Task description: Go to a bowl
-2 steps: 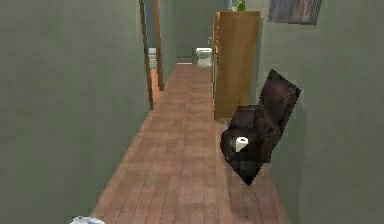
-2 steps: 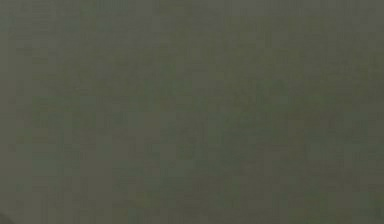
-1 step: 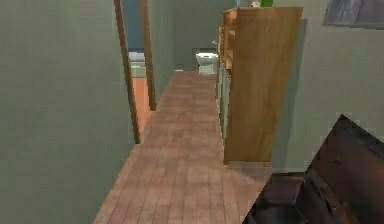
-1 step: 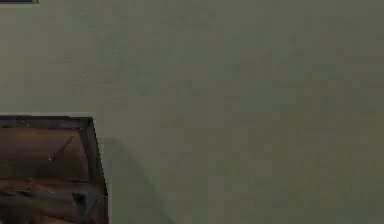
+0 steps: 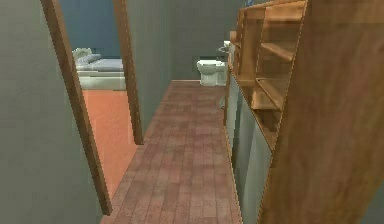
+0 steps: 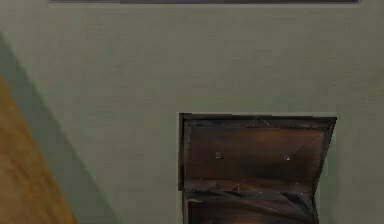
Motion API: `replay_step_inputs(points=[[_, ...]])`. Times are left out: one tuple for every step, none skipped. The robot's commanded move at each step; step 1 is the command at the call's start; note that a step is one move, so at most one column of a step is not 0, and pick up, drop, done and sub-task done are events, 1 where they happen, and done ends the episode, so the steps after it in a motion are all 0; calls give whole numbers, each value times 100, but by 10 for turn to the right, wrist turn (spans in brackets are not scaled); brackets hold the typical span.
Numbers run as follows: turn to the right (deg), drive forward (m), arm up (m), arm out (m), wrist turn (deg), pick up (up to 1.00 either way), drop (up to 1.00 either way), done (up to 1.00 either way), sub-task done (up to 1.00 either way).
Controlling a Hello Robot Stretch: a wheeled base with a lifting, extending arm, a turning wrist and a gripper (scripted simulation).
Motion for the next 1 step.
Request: replay_step_inputs(points=[[-30, 0, 0, 0, 0, 0, 0, 0, 0]])
